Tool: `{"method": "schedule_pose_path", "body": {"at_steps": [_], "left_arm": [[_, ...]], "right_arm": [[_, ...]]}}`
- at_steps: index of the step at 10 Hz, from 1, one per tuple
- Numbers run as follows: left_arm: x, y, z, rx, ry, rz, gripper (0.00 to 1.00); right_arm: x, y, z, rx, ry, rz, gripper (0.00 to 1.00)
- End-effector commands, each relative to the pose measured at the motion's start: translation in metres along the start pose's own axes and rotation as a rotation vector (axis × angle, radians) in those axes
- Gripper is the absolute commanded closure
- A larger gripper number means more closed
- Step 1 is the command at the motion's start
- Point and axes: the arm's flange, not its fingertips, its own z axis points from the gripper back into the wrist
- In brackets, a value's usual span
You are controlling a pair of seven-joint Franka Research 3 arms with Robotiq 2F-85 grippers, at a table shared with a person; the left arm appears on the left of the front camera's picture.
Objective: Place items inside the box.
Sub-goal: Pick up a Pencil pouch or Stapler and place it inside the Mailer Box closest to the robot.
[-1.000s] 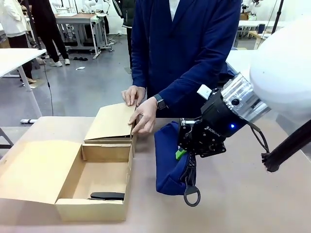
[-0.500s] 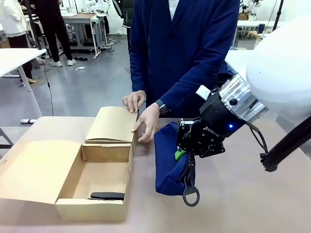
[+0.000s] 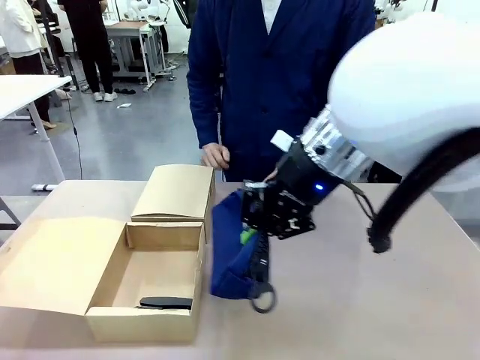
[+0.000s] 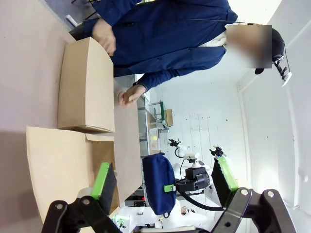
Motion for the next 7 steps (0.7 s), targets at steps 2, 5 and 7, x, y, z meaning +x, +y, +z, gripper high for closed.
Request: {"method": "schedule_pose_path", "body": {"at_steps": [2,5,7], "left_arm": [[-0.002,-0.001,0.0,-0.021,-0.006,-0.018,0.0],[-0.002,-0.001,0.0,-0.021,-0.006,-0.018,0.0],[-0.002,-0.001,0.0,-0.021,-0.006,-0.018,0.0]], "right_arm": [[0.03,0.067,-0.056,0.064,-0.013,-0.16,0.92],[0.018,0.099,-0.112,0.059,0.028,-0.078,0.92],[0.025,0.078,-0.082,0.071,0.036,-0.122,0.92]]}}
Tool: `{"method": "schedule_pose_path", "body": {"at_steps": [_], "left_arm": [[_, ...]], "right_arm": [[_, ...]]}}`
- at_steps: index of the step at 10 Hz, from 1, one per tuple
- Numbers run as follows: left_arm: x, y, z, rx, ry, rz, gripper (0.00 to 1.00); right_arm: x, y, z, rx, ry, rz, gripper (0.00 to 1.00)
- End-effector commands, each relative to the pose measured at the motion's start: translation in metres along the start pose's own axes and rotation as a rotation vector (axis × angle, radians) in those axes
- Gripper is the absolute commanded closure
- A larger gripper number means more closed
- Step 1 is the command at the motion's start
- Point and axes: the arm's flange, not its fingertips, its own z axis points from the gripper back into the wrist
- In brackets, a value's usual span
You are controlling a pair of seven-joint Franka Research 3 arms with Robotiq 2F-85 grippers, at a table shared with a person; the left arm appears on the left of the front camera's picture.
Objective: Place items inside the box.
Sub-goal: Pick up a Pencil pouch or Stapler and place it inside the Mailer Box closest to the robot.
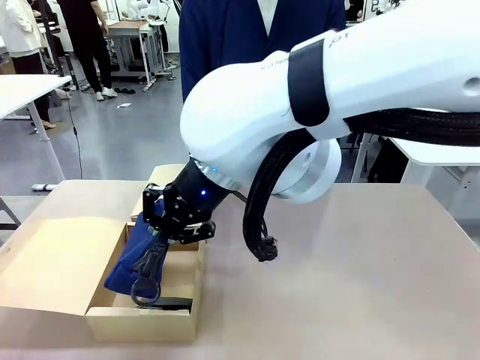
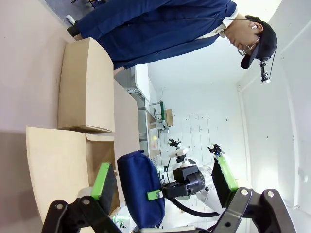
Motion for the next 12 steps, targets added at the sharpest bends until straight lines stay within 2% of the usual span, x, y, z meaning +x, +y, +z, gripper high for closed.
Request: {"method": "schedule_pose_path", "body": {"at_steps": [1,2,6,9,12], "left_arm": [[-0.002,-0.001,0.0,-0.021,-0.006,-0.019,0.0],[-0.002,-0.001,0.0,-0.021,-0.006,-0.019,0.0],[-0.002,-0.001,0.0,-0.021,-0.006,-0.019,0.0],[-0.002,-0.001,0.0,-0.021,-0.006,-0.019,0.0],[-0.002,-0.001,0.0,-0.021,-0.006,-0.019,0.0]], "right_arm": [[0.0,-0.005,0.018,0.0,-0.014,-0.011,0.92],[0.0,0.0,0.0,0.0,0.0,0.0,0.92],[0.002,0.007,-0.035,0.014,-0.123,0.074,0.92],[0.011,0.008,-0.054,-0.008,-0.114,0.122,0.92],[0.019,0.007,-0.065,-0.033,-0.114,0.115,0.92]]}}
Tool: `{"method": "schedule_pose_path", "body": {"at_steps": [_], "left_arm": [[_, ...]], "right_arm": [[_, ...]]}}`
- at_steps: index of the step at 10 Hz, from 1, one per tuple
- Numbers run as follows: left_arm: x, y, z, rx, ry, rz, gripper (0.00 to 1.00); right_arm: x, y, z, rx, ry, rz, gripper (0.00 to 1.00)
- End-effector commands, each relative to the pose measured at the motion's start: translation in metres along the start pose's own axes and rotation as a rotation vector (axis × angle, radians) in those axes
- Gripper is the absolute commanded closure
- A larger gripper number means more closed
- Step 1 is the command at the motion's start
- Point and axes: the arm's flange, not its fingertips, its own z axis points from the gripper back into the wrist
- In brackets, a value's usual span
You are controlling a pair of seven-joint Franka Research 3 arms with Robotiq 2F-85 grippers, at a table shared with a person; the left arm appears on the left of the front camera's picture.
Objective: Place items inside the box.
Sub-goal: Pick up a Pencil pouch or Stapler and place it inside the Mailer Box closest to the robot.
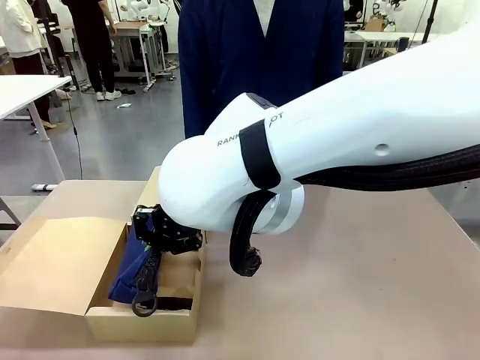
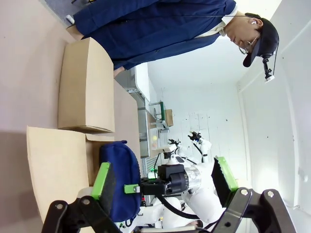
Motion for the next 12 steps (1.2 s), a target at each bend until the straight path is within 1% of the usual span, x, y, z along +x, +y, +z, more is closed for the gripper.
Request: {"method": "schedule_pose_path", "body": {"at_steps": [1,2,4,9,10,11,12], "left_arm": [[-0.002,-0.001,0.0,-0.02,-0.006,-0.019,0.0],[-0.002,-0.001,0.0,-0.02,-0.006,-0.019,0.0],[-0.002,-0.001,0.0,-0.02,-0.006,-0.019,0.0],[-0.002,-0.001,0.0,-0.02,-0.006,-0.019,0.0],[-0.002,-0.001,0.0,-0.02,-0.006,-0.019,0.0],[-0.002,-0.001,0.0,-0.02,-0.006,-0.019,0.0],[-0.002,-0.001,0.0,-0.02,-0.006,-0.019,0.0]], "right_arm": [[0.005,0.01,-0.008,0.0,-0.006,-0.019,0.92],[0.009,0.009,-0.014,-0.013,-0.016,-0.026,0.92],[0.012,0.006,-0.021,-0.024,0.012,-0.04,0.92],[0.019,0.002,-0.025,-0.033,0.02,-0.065,0.92],[0.02,0.002,-0.025,-0.035,0.024,-0.072,0.85],[0.02,0.002,-0.025,-0.044,0.027,-0.075,0.34],[0.02,0.001,-0.025,-0.045,0.031,-0.074,0.26]]}}
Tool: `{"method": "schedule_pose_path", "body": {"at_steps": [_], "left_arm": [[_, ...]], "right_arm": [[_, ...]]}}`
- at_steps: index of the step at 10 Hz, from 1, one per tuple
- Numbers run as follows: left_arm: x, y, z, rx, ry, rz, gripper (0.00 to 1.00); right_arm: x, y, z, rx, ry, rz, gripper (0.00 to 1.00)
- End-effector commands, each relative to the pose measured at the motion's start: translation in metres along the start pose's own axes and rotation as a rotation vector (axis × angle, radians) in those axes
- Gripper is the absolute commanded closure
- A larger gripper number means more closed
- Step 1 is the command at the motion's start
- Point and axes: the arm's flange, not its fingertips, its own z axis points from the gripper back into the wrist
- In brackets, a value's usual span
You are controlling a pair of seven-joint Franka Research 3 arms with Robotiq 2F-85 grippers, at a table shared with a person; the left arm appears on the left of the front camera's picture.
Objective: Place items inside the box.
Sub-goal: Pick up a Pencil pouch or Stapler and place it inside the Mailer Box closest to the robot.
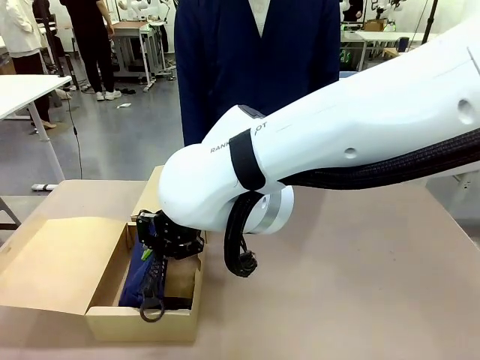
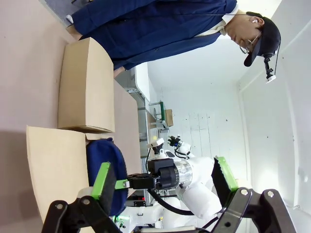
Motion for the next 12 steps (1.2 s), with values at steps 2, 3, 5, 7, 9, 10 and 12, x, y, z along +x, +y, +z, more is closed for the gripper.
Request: {"method": "schedule_pose_path", "body": {"at_steps": [2,3,5,7,9,10,12], "left_arm": [[-0.002,-0.001,0.0,-0.02,-0.006,-0.019,0.0],[-0.002,-0.001,0.0,-0.02,-0.006,-0.019,0.0],[-0.002,-0.001,0.0,-0.02,-0.006,-0.019,0.0],[-0.002,-0.001,0.0,-0.02,-0.006,-0.019,0.0],[-0.002,-0.001,0.0,-0.02,-0.006,-0.019,0.0],[-0.002,-0.001,0.0,-0.02,-0.006,-0.019,0.0],[-0.002,-0.001,0.0,-0.02,-0.006,-0.019,0.0]], "right_arm": [[0.002,0.01,-0.002,-0.019,0.005,-0.023,0.0],[0.002,0.01,-0.001,-0.017,0.006,-0.025,0.0],[0.003,0.006,0.006,-0.003,0.004,-0.034,0.0],[0.005,-0.002,0.024,0.03,0.04,-0.044,0.0],[0.007,-0.037,0.082,0.097,0.176,-0.098,0.0],[0.007,-0.071,0.118,0.145,0.225,-0.118,0.0],[0.003,-0.167,0.196,0.294,0.369,-0.09,0.0]]}}
